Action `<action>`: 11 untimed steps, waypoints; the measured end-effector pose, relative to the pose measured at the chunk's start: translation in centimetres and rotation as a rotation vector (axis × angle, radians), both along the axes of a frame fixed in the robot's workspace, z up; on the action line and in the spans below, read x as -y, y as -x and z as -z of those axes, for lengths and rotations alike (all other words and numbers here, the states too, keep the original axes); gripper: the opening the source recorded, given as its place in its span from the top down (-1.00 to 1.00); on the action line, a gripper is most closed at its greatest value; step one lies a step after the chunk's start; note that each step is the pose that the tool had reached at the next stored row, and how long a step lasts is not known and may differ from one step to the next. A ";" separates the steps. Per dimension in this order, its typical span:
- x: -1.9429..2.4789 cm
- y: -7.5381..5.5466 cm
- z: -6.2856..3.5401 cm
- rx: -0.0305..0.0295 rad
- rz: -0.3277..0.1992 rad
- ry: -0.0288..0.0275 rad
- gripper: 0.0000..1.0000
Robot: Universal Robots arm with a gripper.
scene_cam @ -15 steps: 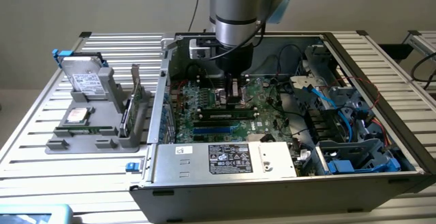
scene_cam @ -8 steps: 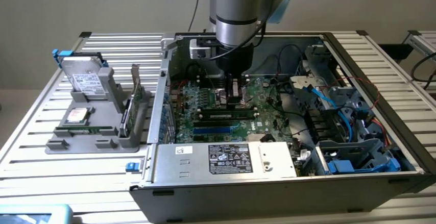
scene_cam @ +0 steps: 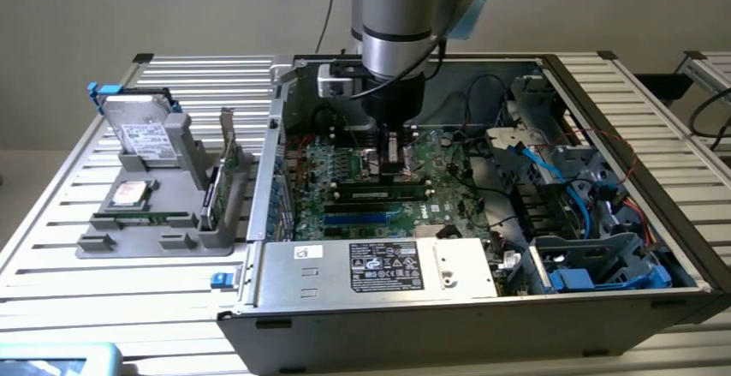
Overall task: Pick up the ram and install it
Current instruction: 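Press down the ram until it locks into place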
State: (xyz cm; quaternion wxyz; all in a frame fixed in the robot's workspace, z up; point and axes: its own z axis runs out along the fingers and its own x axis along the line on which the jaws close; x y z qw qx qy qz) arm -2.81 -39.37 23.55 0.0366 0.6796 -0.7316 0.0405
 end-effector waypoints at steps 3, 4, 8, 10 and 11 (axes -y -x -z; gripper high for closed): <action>0.00 0.0 0.00 0.0000 0.042 0.0000 0.79; 0.00 0.0 0.00 0.0000 0.056 -0.0001 0.79; 0.00 0.0 0.00 0.0000 0.100 0.0011 0.79; -0.01 0.0 0.01 0.0004 0.119 0.0039 0.79; 0.00 0.0 0.00 0.0004 0.127 0.0072 0.79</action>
